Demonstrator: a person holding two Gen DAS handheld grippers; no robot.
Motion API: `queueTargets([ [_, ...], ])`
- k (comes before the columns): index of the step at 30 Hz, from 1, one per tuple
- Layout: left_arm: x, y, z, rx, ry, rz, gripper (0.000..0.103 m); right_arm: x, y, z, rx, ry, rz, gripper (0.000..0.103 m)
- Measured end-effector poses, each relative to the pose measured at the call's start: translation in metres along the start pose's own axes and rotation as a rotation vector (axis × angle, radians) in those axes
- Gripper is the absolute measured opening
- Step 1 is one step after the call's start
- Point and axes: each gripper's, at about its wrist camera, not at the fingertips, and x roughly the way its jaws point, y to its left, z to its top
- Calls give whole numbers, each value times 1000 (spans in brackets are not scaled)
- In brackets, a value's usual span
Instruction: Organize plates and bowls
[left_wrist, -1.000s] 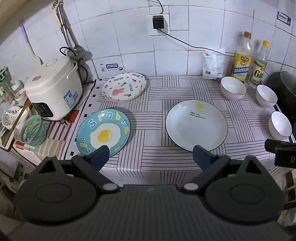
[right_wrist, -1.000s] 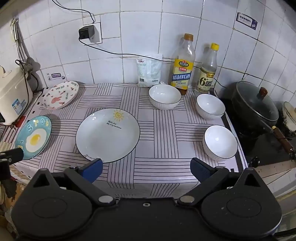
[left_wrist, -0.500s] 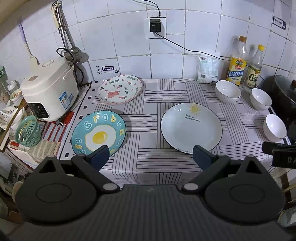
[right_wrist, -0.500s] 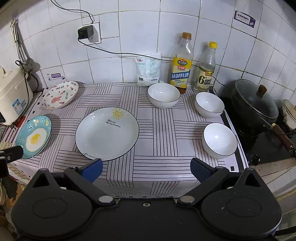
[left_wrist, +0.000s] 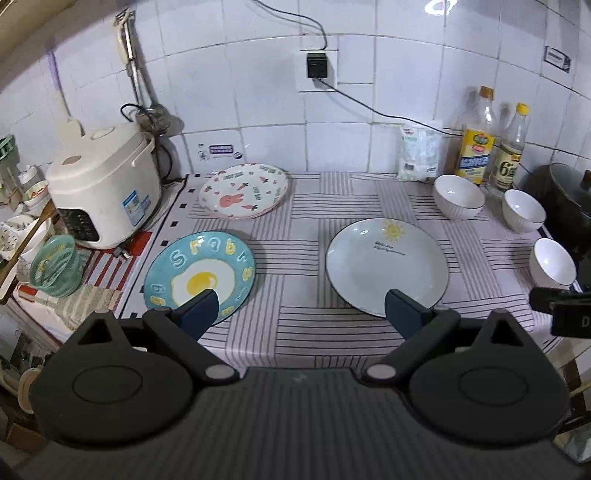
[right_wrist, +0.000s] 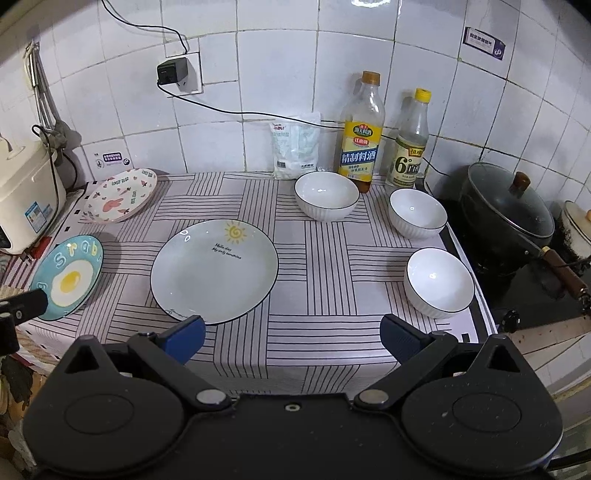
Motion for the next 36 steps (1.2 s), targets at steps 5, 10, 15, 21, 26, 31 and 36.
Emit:
queueTargets([
  [5, -1, 8, -6, -21, -12, 25, 98, -2, 3, -4, 0, -21, 2, 102],
  [10, -3, 16, -10, -35, -18, 19, 98, -3, 9, -8, -16, -44, -9, 102],
  [15, -4, 16, -14, -14, -26, 21, 98, -2, 11, -11, -21, -52, -11, 102],
  [21, -3, 16, -11, -9, -26, 17, 98, 1, 13, -11, -13, -50, -18, 102],
  [26, 0, 14, -9, -14, -18, 15, 98, 3, 15, -10, -6, -47, -25, 102],
  [31, 8, 16, -4, -20, -3, -2, 98, 9, 15, -7, -3, -38, -27, 102],
  [36, 24, 12, 3, -18, 32, -59, 98, 17, 10, -5, 28, -14, -9, 102],
])
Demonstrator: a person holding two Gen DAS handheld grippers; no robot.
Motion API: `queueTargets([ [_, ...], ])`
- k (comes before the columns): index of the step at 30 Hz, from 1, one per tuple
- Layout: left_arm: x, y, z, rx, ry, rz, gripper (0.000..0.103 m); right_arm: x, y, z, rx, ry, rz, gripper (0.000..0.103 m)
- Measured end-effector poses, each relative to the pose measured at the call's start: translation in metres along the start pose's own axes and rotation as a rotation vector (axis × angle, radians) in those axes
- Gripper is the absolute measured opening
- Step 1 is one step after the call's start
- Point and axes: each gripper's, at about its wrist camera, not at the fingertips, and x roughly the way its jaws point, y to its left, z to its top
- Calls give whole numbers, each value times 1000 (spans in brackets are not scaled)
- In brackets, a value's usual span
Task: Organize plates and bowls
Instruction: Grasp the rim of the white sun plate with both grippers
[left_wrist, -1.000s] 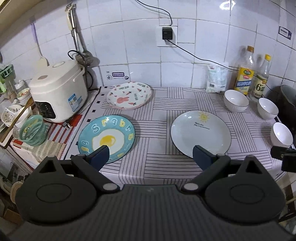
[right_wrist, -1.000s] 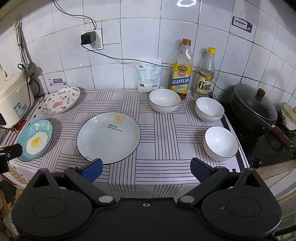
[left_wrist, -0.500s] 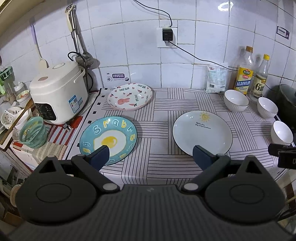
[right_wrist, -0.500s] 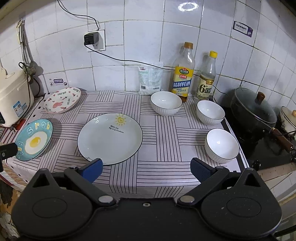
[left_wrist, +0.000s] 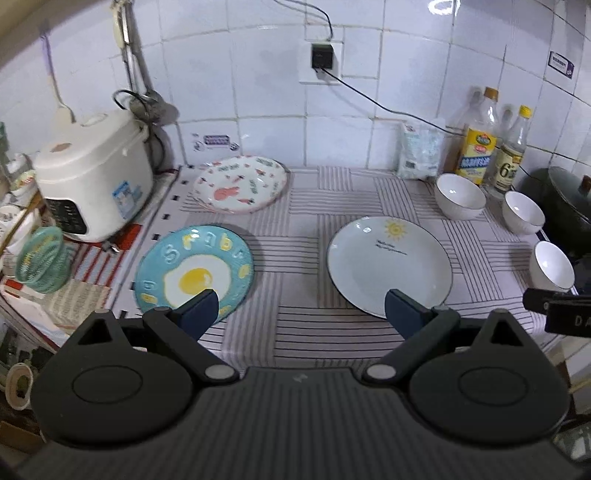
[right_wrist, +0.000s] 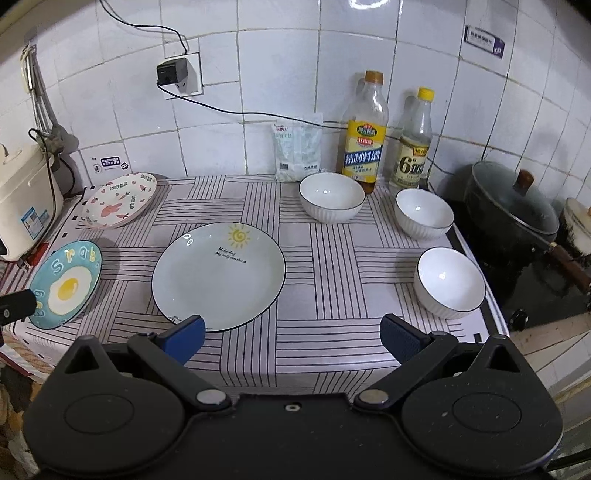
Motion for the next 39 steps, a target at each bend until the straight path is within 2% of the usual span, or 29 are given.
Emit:
queueTargets([
  [5, 24, -1, 11, -21, 41, -96, 96, 10, -8, 3, 21, -22, 17, 102],
  [10, 55, -8, 16, -6, 61, -103, 95, 24, -10, 8, -61, -129, 36, 102],
  [13, 89, -13, 12, -3, 81, -90, 94, 40, -13, 11, -139, -214, 107, 102],
  [15, 113, -13, 8, -12, 126, -88, 86, 56, -15, 13, -171, -236, 159, 102],
  [18, 145, -14, 4, -40, 172, -93, 84, 91, -19, 17, -170, -209, 238, 95],
  [24, 190, -17, 1, -65, 216, -103, 78, 168, -40, 20, -33, -37, 376, 86],
  [26, 203, -20, 0, -70, 255, -100, 71, 189, -47, 16, 17, 12, 415, 79],
  [30, 222, -22, -1, -85, 309, -104, 64, 221, -49, 16, 34, 84, 456, 62],
  [33, 231, -23, -1, -86, 323, -89, 45, 237, -52, 18, 39, 127, 488, 47],
  [35, 235, -23, -1, -89, 327, -104, 32, 245, -55, 20, 41, 142, 522, 35],
  [36, 236, -23, 0, -94, 324, -114, 28, 249, -56, 21, 38, 154, 537, 21],
  [37, 237, -24, 0, -94, 326, -123, 24, 253, -57, 22, 36, 165, 552, 16],
  [38, 238, -25, 1, -93, 327, -131, 19, 256, -59, 23, 41, 172, 574, 16],
  [39, 239, -26, 2, -90, 328, -134, 19, 258, -61, 24, 50, 177, 589, 15],
])
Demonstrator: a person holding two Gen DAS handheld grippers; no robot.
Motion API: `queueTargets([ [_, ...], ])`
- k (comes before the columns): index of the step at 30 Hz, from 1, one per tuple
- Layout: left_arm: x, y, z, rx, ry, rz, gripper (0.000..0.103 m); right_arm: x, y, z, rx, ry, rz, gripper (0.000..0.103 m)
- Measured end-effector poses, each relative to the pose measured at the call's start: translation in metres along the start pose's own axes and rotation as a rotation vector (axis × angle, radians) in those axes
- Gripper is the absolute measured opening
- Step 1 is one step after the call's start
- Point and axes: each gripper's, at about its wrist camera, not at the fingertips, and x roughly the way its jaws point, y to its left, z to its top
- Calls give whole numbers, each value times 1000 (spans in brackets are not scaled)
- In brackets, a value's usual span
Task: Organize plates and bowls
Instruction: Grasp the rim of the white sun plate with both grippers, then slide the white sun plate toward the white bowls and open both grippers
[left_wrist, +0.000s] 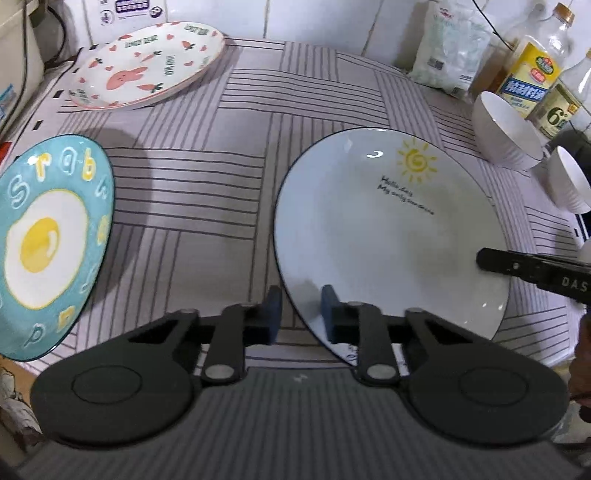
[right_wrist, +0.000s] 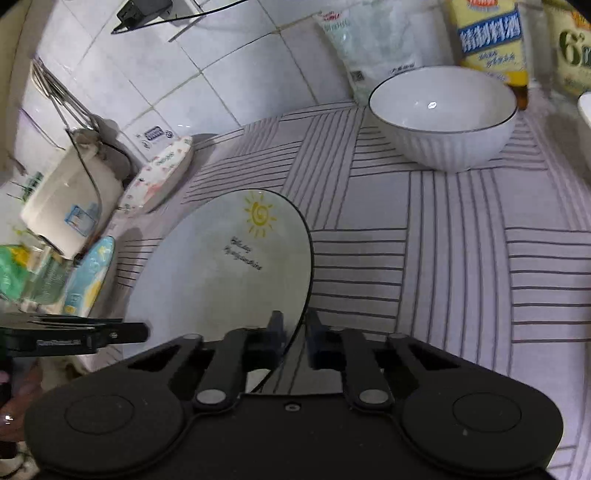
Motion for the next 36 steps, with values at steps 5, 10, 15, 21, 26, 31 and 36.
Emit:
queueTargets([
  [5, 6, 1, 3, -28, 5, -3, 21, 2, -10, 3, 3, 25, 63, 16],
  [10, 11, 1, 6, -65, 15, -8, 24, 10, -14, 11, -43, 46, 99, 18],
  [15, 7, -1, 11, -36, 27, -5, 24, 11, -8, 18, -123, 74, 98, 19],
  [21, 0, -2, 23, -20, 3, 24, 24, 8, -5, 26, -161, 73, 109, 20],
  [26, -3, 1, 44, -3, -33, 48, 24, 10, 0, 37, -173, 32, 120, 20],
  [31, 5, 3, 78, 25, -44, 44, 24, 16, 4, 57, -180, -11, 118, 21],
  [36, 19, -2, 116, 90, -67, 46, 24, 26, -2, 77, -171, -47, 99, 22],
])
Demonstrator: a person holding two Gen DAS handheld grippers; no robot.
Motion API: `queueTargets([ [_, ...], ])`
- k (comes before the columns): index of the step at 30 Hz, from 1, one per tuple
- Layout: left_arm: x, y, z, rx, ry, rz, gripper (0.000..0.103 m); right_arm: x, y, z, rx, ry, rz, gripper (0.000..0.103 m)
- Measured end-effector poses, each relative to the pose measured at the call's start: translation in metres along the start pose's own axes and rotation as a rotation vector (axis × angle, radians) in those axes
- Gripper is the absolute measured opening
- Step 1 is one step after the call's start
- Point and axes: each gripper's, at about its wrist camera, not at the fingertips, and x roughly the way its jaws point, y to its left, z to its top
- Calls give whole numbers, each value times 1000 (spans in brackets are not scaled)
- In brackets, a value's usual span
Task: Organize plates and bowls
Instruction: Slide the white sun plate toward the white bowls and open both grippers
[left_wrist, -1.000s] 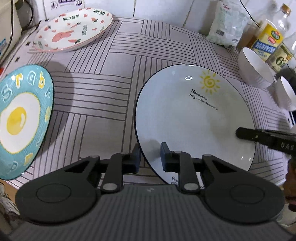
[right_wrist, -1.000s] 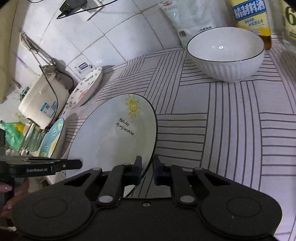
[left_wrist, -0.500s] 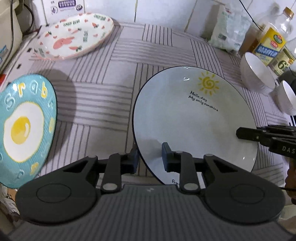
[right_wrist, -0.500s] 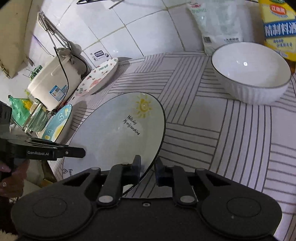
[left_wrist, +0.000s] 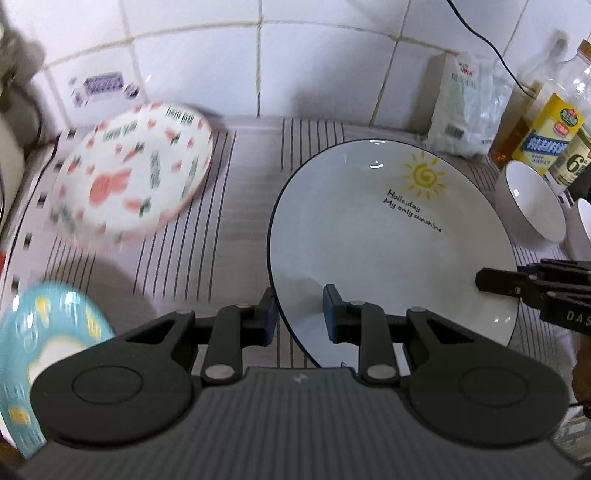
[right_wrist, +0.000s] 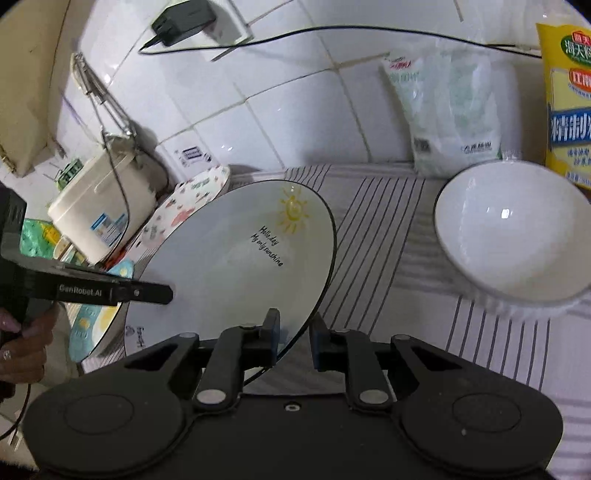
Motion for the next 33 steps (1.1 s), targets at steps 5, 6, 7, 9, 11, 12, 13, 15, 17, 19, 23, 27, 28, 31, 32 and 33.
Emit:
queueTargets([
  [5, 23, 5, 30, 31, 9, -1, 24, 14, -10, 12, 35, -29, -27, 23],
  [6, 28, 6, 35, 29, 10, 1, 24, 17, -11, 13, 41, -33, -36, 23],
  [7, 33, 8, 38, 24, 11, 7, 24, 21, -13, 14, 50, -37, -45, 24],
  [9, 41, 15, 44, 10, 23, 10, 24, 28, -13, 18, 57, -35, -57, 25],
  [11, 50, 22, 50, -4, 60, -3, 24, 36, -12, 21, 46, -21, -67, 26],
  [12, 52, 23, 51, -3, 71, -10, 24, 39, -12, 22, 39, -15, -74, 27],
  [13, 54, 23, 53, 5, 79, -15, 24, 42, -13, 24, 37, -13, -85, 27],
  [15, 56, 22, 53, 10, 87, -15, 24, 45, -14, 27, 36, -13, -100, 27],
  [17, 61, 24, 53, -9, 102, -16, 24, 47, -15, 29, 33, -6, -112, 28],
  [19, 64, 28, 51, -44, 105, -17, 24, 49, -15, 30, 23, 3, -124, 28],
  [23, 66, 28, 48, -76, 109, 2, 25, 56, -8, 30, 11, 25, -164, 29],
  [27, 60, 22, 47, -89, 129, 41, 25, 63, 5, 34, -20, 55, -227, 36],
  [28, 56, 20, 46, -94, 126, 49, 25, 64, 11, 36, -42, 65, -258, 39],
  [31, 42, 15, 40, -85, 116, 55, 30, 60, 27, 38, -95, 70, -327, 49],
  [32, 36, 13, 37, -77, 111, 61, 32, 55, 30, 37, -98, 62, -328, 53],
  [33, 30, 12, 35, -69, 108, 68, 33, 50, 33, 37, -95, 56, -325, 58],
])
